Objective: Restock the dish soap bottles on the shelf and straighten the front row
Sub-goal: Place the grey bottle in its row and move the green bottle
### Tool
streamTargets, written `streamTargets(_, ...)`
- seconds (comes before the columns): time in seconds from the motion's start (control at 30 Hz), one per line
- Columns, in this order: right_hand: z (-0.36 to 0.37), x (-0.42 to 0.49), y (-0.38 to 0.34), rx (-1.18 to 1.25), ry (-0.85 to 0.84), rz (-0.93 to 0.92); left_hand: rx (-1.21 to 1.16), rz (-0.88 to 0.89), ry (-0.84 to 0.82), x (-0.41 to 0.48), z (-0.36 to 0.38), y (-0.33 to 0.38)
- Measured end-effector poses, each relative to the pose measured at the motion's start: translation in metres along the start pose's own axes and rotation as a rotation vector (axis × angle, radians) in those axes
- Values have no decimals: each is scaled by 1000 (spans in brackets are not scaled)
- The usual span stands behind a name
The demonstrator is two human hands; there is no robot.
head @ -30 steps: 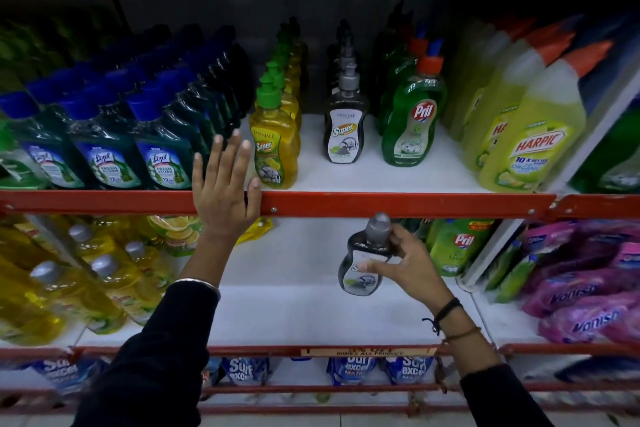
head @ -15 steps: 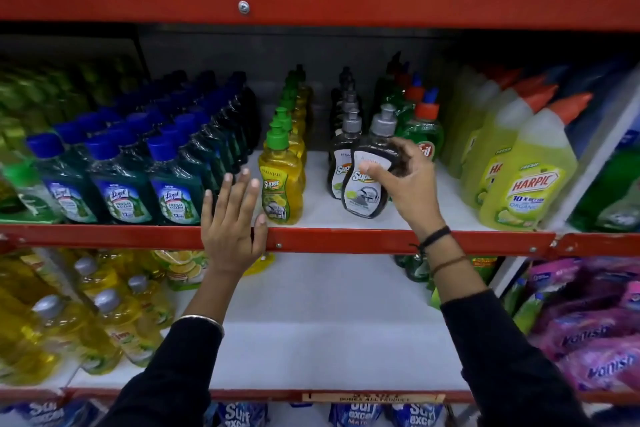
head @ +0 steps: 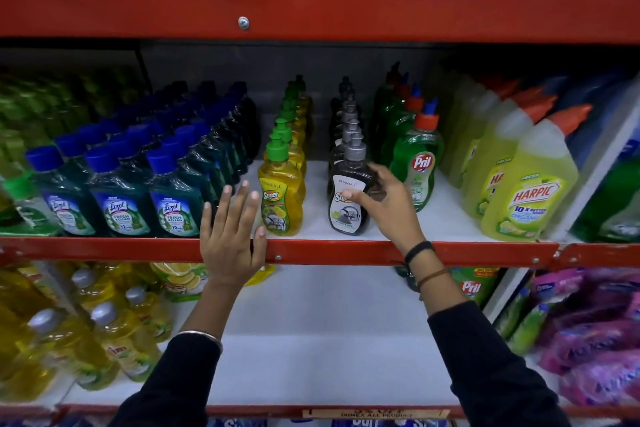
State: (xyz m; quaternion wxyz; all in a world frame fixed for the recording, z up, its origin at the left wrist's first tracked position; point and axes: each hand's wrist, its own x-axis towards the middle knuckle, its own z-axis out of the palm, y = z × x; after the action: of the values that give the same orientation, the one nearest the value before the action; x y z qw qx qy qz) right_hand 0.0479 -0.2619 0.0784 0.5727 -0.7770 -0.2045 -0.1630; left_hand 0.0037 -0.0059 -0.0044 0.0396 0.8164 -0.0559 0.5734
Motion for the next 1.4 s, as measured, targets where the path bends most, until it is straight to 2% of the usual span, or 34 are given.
streamTargets(0.1,-14,-14,-3,-39,60,-8,2,-27,-18,1,-2,2)
streamTargets(0.2,-39,-31,-4,-9,208,-69,-40,-37,-5,5,-3,19)
streamTargets(0.37,-102,-51,-3,-8,552,-186,-131,121,57,32,2,77)
streamTargets(0.47,-150,-55,2,-47,774,-205,-149,102,79,48,9,106)
streamTargets(0.63,-226,-54,22,-197,1079,-126,-82,10,-33,44,24,116)
streamTargets(0.77,-265,-48,48,-407,1022,173,-79,-45,-63,41,26,117)
streamTargets(0.93,-282,-36,70,-517,909,297,-48,-36,-51,40,29,116)
streamTargets(1.1,-288,-36,73,-550,971,301,-49,-23,-37,41,30,116)
streamTargets(1.4,-252,-59,35,-607,1138,156,-55,-9,-25,41,29,117)
